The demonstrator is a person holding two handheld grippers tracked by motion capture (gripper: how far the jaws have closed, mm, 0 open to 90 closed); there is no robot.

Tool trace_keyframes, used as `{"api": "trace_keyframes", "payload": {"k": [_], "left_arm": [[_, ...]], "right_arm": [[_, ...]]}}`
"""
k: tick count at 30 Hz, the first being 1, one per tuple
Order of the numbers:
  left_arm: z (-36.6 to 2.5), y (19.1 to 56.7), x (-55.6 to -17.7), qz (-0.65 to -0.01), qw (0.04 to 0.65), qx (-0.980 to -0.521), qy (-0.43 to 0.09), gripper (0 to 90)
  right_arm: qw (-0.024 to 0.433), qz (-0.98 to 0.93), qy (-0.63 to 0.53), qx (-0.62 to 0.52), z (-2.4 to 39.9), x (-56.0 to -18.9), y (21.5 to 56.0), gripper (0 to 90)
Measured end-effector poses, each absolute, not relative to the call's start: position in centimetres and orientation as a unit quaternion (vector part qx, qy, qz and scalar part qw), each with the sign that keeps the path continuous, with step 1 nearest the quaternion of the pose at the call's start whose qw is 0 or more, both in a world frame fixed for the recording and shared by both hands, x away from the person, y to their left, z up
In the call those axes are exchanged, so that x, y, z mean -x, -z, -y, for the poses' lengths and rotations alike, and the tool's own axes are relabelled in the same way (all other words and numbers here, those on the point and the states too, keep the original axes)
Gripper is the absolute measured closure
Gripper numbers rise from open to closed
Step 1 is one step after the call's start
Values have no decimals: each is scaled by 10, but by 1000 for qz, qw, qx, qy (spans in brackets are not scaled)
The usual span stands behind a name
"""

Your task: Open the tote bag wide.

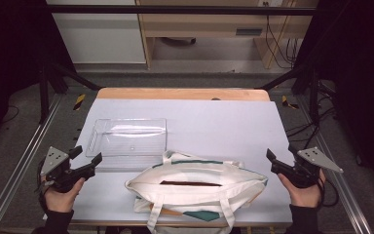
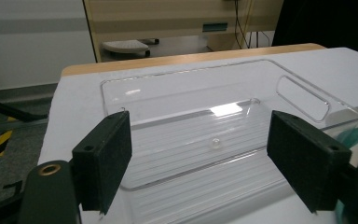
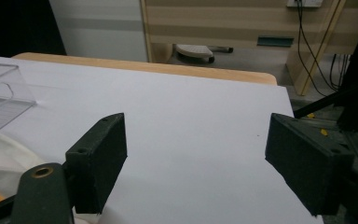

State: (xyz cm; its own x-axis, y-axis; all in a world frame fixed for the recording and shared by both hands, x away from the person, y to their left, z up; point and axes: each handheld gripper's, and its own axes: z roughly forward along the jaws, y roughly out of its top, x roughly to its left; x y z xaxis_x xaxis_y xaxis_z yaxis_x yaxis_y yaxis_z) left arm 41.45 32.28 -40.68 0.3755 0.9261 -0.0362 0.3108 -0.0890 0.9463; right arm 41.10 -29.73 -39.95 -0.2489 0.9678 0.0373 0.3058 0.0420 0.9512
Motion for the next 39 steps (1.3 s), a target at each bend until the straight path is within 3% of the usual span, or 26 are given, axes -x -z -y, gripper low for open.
{"api": "trace_keyframes", "payload": {"k": [7, 18, 24, 32, 38, 39], "left_arm": [[-310, 403, -413, -457, 503, -671, -297, 218], [-274, 392, -402, -418, 515, -699, -269, 284], [-250, 387, -394, -393, 517, -719, -249, 319], [-222, 396, -390, -367, 497, -759, -207, 409], [-213, 408, -392, -366, 471, -783, -179, 539], [-209, 412, -392, -365, 460, -789, -179, 597]], "right_arm": [[324, -643, -495, -487, 290, -409, 393, 247], [249, -711, -512, -414, 248, -409, 384, 386], [233, -731, -504, -398, 237, -411, 387, 437], [202, -760, -494, -372, 225, -411, 390, 530], [187, -773, -486, -361, 222, -409, 390, 553], [185, -776, -484, -359, 221, -408, 390, 569]]}}
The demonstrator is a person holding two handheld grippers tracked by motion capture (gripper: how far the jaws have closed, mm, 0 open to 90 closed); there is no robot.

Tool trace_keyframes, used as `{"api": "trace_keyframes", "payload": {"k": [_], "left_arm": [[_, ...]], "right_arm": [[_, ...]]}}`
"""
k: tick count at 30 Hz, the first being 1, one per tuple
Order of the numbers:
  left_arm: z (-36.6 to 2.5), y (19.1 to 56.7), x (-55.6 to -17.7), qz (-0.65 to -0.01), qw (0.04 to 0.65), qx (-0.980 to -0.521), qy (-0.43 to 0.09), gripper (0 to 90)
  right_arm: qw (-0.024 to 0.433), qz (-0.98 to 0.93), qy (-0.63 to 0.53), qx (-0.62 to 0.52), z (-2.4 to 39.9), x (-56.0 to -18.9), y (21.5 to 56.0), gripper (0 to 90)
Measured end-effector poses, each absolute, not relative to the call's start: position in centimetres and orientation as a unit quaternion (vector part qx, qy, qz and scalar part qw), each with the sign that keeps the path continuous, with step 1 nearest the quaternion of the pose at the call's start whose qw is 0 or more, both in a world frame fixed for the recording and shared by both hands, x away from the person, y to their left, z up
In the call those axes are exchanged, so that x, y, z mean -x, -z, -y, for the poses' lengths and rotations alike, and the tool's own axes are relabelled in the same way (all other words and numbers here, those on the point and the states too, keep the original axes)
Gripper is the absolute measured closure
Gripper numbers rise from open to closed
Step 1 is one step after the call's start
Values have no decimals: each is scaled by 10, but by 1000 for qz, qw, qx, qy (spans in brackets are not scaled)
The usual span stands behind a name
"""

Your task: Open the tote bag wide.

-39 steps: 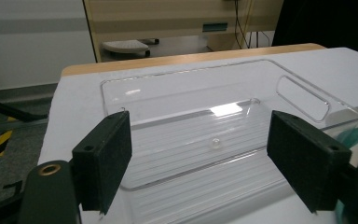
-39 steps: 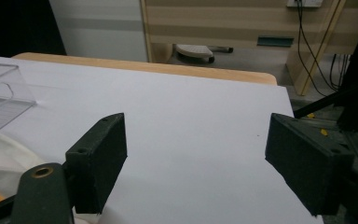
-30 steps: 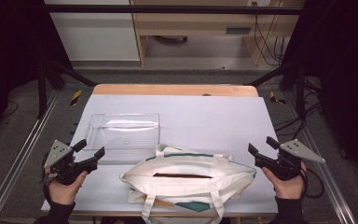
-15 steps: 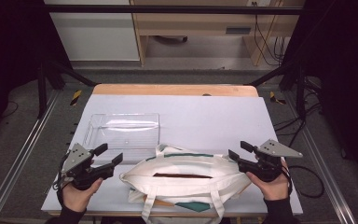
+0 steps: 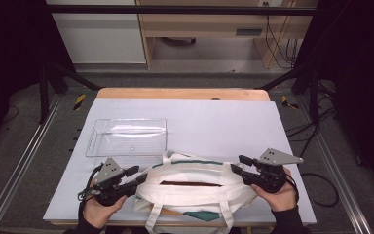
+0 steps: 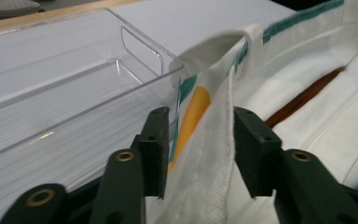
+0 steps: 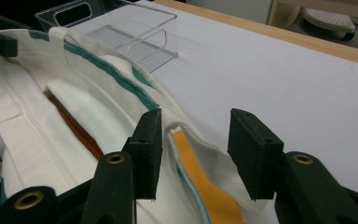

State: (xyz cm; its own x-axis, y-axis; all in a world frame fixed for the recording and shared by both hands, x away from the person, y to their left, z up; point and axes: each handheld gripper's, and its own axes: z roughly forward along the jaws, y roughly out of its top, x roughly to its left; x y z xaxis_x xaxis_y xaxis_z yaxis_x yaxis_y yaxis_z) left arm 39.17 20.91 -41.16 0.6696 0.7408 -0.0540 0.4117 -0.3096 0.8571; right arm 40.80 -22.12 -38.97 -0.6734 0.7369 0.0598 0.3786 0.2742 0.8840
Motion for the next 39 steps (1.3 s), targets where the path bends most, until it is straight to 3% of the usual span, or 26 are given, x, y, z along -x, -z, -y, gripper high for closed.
{"api": "trace_keyframes", "payload": {"k": [7, 12, 15, 18, 24, 26, 29, 33, 36, 39], "left_arm": [[-211, 421, -395, -383, 457, -788, -155, 779], [-212, 424, -395, -388, 464, -782, -152, 812], [-211, 426, -396, -391, 467, -778, -152, 816], [-209, 430, -397, -389, 464, -780, -155, 802], [-207, 433, -398, -384, 461, -784, -160, 754], [-206, 434, -398, -383, 459, -785, -163, 743], [-207, 435, -399, -386, 456, -785, -164, 761], [-207, 435, -398, -389, 456, -783, -165, 778], [-206, 436, -398, -390, 456, -782, -167, 784], [-207, 437, -397, -391, 459, -780, -166, 784]], "right_arm": [[179, -792, -468, -349, 218, -403, 390, 641], [176, -800, -458, -345, 215, -401, 390, 727], [182, -801, -450, -350, 215, -403, 392, 836], [201, -793, -442, -368, 212, -410, 400, 866], [239, -790, -407, -390, 202, -421, 418, 852], [246, -790, -401, -394, 201, -421, 419, 789], [253, -777, -427, -388, 204, -414, 407, 713], [263, -767, -470, -348, 197, -397, 385, 674], [248, -774, -483, -325, 186, -388, 378, 672], [201, -797, -468, -325, 167, -384, 394, 677]]}}
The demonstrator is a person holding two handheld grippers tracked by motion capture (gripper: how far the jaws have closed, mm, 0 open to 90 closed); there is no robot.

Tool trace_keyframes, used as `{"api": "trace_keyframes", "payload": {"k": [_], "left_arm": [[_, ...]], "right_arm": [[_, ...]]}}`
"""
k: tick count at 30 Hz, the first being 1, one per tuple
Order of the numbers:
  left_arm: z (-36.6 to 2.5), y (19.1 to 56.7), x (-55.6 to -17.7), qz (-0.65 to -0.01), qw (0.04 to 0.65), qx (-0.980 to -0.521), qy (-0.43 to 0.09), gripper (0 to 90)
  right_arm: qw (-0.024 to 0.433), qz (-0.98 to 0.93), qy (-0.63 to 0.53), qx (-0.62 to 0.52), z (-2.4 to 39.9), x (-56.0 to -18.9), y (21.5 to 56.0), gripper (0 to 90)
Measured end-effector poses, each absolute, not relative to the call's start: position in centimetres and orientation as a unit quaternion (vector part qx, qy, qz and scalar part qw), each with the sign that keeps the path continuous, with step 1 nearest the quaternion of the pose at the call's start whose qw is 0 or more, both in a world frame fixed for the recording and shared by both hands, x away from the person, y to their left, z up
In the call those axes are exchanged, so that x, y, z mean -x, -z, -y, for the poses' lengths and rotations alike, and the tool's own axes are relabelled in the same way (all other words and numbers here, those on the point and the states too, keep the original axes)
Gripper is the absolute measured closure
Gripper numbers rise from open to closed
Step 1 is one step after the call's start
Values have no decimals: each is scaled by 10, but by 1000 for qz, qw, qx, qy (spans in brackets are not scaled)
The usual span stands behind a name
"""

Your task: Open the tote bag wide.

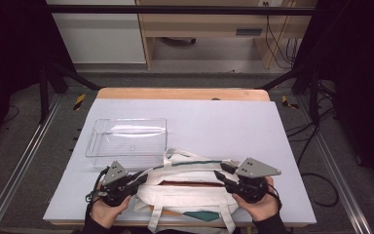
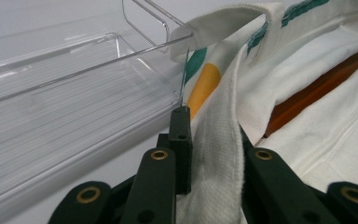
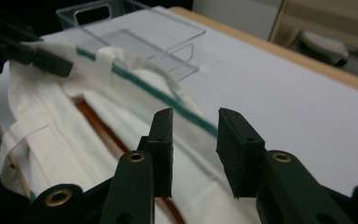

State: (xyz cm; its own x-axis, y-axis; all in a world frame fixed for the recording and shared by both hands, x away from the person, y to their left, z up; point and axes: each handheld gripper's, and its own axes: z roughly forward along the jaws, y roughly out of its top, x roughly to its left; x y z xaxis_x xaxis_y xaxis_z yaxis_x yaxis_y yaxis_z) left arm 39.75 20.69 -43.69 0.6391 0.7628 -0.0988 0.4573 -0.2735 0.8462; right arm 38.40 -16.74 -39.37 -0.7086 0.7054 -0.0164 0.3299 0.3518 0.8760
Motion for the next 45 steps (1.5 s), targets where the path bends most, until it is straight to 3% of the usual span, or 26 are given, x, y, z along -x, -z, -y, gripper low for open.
{"api": "trace_keyframes", "payload": {"k": [5, 7, 11, 13, 14, 15, 16, 19, 28, 38, 45], "left_arm": [[-209, 439, -398, -392, 462, -778, -163, 783], [-209, 440, -398, -392, 463, -778, -164, 781], [-209, 440, -399, -395, 464, -776, -163, 779], [-209, 440, -400, -396, 465, -775, -163, 774], [-209, 440, -400, -395, 465, -775, -163, 774], [-209, 441, -401, -397, 467, -773, -162, 770], [-209, 441, -401, -398, 467, -773, -160, 769], [-210, 441, -402, -397, 468, -774, -156, 762], [-208, 444, -404, -393, 465, -778, -157, 728], [-205, 447, -405, -384, 459, -784, -166, 699], [-206, 446, -405, -390, 463, -778, -169, 594]], "right_arm": [[176, -804, -457, -336, 167, -385, 413, 676], [182, -813, -442, -333, 169, -383, 421, 632], [187, -816, -431, -337, 175, -384, 426, 631], [191, -822, -413, -341, 178, -389, 433, 724], [191, -822, -413, -341, 178, -389, 433, 724], [189, -824, -413, -337, 178, -389, 434, 826], [190, -824, -414, -337, 178, -389, 434, 871], [197, -819, -420, -338, 179, -389, 431, 899], [230, -785, -434, -379, 176, -399, 431, 900], [223, -785, -399, -419, 170, -421, 452, 886], [217, -771, -417, -429, 175, -419, 451, 794]]}}
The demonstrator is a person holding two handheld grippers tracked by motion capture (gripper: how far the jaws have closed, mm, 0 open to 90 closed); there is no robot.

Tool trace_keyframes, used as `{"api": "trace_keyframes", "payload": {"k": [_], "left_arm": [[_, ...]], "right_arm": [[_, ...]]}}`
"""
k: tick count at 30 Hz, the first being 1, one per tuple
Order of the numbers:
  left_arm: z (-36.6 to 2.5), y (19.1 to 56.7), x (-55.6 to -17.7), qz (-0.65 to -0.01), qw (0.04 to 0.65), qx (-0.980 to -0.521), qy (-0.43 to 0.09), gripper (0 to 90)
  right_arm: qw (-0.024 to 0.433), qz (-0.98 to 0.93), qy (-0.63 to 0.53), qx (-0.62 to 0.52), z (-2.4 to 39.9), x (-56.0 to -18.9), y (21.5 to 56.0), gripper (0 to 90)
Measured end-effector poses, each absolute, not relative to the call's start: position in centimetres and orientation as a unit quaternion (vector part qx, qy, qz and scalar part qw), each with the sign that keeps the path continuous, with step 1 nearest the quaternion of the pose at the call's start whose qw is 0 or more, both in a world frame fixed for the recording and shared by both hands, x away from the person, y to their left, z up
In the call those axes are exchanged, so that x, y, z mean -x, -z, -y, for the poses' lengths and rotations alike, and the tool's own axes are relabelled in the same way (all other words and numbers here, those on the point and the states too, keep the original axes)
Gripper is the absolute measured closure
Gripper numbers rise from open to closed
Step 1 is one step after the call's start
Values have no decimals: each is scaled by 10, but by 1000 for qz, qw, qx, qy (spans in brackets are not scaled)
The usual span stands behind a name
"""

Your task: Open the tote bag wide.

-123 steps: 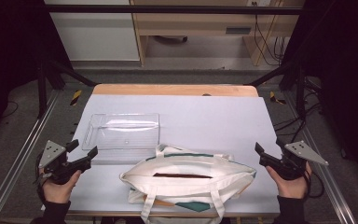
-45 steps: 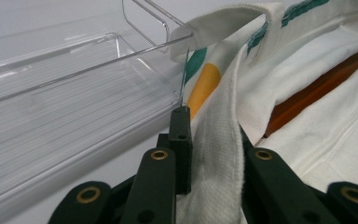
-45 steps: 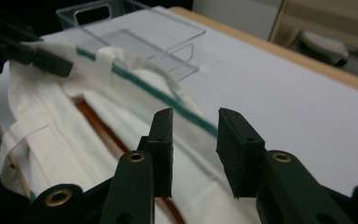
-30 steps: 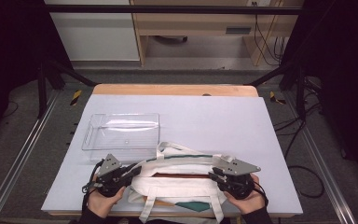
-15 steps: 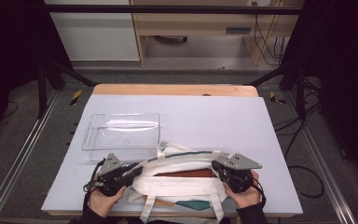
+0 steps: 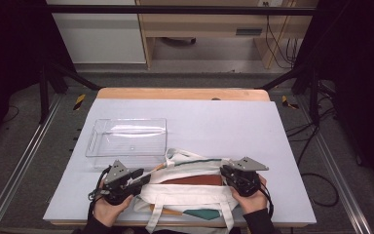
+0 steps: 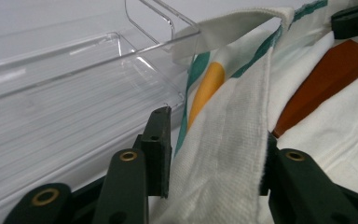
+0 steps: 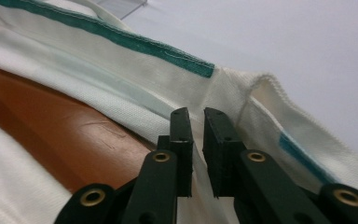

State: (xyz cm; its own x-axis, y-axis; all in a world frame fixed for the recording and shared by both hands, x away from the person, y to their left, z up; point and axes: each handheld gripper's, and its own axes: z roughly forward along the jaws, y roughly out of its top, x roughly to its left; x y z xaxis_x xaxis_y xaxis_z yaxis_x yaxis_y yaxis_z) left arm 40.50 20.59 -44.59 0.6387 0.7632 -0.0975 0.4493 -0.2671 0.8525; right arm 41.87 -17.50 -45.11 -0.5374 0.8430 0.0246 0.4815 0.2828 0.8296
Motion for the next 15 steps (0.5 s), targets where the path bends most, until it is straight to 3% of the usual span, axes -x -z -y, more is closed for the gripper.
{"api": "trace_keyframes", "payload": {"k": [4, 9, 15], "left_arm": [[-208, 432, -400, -381, 478, -768, -188, 524], [-206, 413, -387, -361, 501, -759, -208, 517], [-187, 402, -380, -333, 496, -775, -208, 626]], "right_arm": [[226, -764, -438, -416, 179, -407, 437, 739], [213, -758, -466, -404, 179, -398, 424, 718], [185, -774, -462, -391, 176, -382, 432, 704]]}}
